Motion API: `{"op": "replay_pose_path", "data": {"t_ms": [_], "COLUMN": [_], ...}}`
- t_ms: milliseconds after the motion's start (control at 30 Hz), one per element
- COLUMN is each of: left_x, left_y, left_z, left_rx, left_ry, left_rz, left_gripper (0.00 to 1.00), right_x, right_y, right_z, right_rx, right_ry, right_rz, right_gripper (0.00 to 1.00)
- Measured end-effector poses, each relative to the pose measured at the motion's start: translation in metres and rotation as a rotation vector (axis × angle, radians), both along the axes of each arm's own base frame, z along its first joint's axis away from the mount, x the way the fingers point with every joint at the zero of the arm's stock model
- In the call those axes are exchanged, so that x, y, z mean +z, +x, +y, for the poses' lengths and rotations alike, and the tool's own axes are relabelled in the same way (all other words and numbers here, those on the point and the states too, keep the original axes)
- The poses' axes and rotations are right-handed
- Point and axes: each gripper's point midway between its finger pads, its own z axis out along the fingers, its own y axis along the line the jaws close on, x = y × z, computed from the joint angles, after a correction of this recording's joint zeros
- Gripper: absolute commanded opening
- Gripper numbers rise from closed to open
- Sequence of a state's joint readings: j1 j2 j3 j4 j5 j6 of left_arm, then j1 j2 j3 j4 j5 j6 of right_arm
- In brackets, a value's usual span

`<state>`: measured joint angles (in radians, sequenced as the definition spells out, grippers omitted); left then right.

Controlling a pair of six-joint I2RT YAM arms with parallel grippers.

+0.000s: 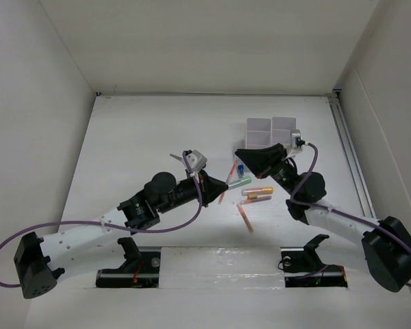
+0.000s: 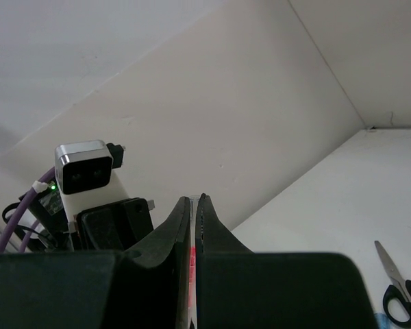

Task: Sort the stationery into containers
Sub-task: Close the pen cap on the pen.

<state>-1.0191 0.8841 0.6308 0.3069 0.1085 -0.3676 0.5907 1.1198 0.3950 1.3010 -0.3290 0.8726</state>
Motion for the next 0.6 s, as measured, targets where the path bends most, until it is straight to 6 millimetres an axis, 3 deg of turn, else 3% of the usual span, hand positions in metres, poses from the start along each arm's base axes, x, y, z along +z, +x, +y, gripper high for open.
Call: {"op": "replay_pose_path", "data": {"t_ms": [600], "left_x": [0.003], "left_y": [0.015], "left_z": [0.003], "left_rx": [0.089], "left_ry": [-0.014], "left_rz": [-0.007], "left_gripper": [0.0], "right_x": [-0.006], "right_y": [0.004], "right_z": [0.001], "right_rx": [-0.034], "right_ry": [0.034], "right_rz": [0.058], "right_gripper": [0.0]}}
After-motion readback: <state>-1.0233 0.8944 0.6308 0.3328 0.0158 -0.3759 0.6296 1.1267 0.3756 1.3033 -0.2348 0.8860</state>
